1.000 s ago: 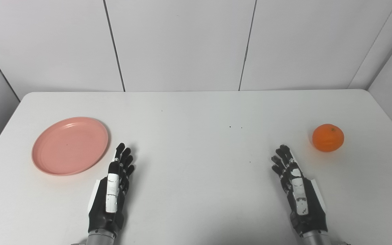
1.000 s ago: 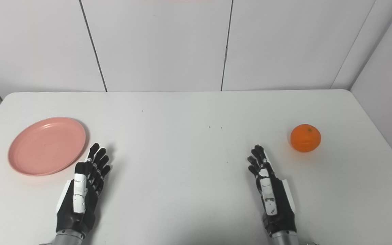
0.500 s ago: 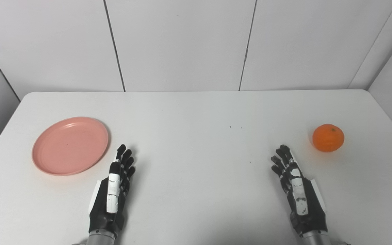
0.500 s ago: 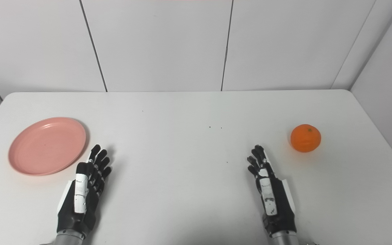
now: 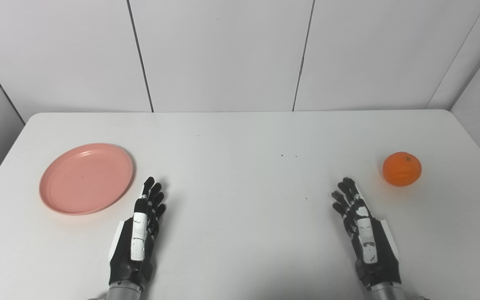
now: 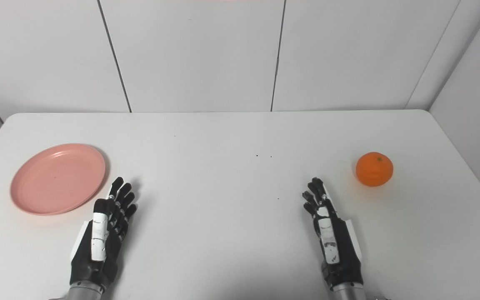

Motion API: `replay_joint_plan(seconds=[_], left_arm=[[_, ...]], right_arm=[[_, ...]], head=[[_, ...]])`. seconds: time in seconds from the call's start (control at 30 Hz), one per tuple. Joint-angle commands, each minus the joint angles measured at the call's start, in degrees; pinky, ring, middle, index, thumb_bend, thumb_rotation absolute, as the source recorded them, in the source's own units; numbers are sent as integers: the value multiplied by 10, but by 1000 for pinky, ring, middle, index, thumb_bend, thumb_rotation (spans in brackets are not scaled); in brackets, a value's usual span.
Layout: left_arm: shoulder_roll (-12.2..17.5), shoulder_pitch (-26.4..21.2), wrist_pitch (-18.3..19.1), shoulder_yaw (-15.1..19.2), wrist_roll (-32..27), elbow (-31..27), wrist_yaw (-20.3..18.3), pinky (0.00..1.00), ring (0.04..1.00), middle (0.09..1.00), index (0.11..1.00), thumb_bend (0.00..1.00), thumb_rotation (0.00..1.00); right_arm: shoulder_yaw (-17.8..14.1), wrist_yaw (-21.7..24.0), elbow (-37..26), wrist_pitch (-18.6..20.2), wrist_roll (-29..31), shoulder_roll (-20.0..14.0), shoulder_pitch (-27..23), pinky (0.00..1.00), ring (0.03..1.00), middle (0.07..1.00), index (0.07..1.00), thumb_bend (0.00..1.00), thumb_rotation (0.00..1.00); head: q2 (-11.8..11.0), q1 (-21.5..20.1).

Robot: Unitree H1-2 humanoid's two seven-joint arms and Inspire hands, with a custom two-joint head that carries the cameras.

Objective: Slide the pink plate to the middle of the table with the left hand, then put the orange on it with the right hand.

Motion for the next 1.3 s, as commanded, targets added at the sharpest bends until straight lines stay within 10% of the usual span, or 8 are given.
replay_joint_plan(seconds=[0.0,0.6,1.27], left_arm=[[12,116,-27,-1,13,-33,-5,1000,1000,1000,1000,856,989],[0,119,-42,-8,34,-19,3,1000,1000,1000,1000,853,989],[-37,86,-130,-51,72,94,52,1000,1000,1000,1000,773,941]], right_arm=[[-3,8,7,-29,3,-6,18,935,926,955,954,902,1000],[-8,16,18,-40,16,-14,21,940,928,954,952,903,1000],[-36,66,151,-125,65,-56,-13,988,951,972,990,887,1000]], head=[[2,1],[-22,37],[-120,151]])
